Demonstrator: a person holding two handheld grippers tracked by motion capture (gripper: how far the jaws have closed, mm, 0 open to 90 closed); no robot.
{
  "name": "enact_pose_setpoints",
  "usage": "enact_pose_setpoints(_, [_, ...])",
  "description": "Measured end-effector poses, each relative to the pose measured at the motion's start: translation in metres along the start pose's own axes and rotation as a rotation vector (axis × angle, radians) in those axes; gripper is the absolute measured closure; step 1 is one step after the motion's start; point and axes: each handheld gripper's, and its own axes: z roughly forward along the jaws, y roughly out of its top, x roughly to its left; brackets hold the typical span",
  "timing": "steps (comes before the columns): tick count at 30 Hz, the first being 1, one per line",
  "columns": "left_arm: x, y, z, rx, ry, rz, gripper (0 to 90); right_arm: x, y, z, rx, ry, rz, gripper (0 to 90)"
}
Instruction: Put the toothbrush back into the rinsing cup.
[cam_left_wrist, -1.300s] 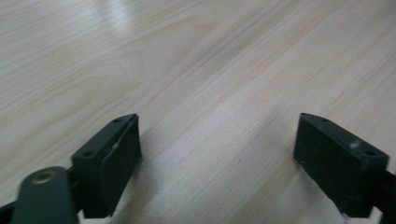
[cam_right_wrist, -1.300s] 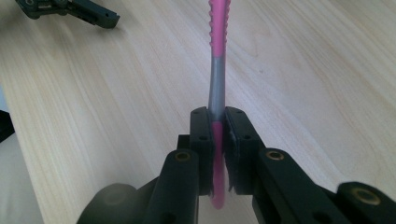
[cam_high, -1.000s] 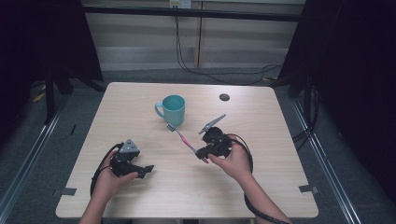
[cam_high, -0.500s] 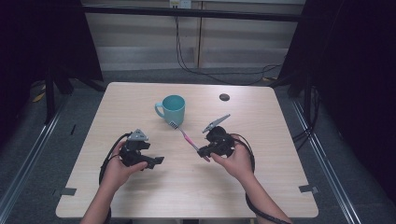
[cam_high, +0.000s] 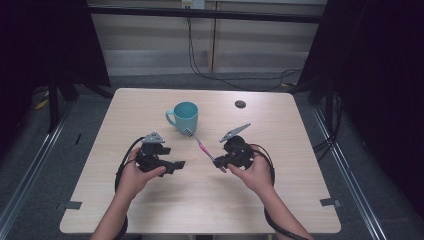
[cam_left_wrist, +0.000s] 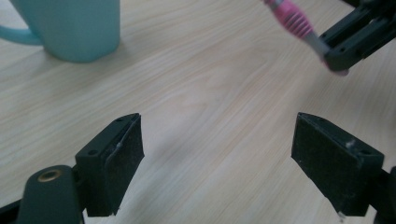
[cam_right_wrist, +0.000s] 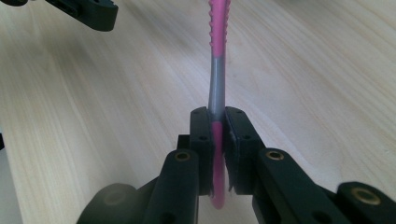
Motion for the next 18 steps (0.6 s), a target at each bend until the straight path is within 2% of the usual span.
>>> enact_pose_setpoints(8, [-0.003, 0.013, 0.002, -0.037, -0.028, -0.047, 18.8, 0.002, -0.001, 0.002, -0.012, 0.000, -0.013, 82.8])
enact_pose_setpoints(11, [-0.003, 0.016, 0.003, -0.033, -0.026, -0.045, 19.0, 0.002, -0.001, 0.002, -0.021, 0.004, -0.015, 82.8])
enact_pose_setpoints(15, [-0.005, 0.021, 0.006, -0.054, -0.051, -0.079, 19.7, 0.003, 0.000, 0.001, -0.019, 0.005, -0.008, 82.8])
enact_pose_setpoints(18, [-0.007, 0.024, 0.007, -0.062, -0.065, -0.086, 21.8, 0.003, 0.001, 0.001, -0.035, 0.008, -0.017, 82.8])
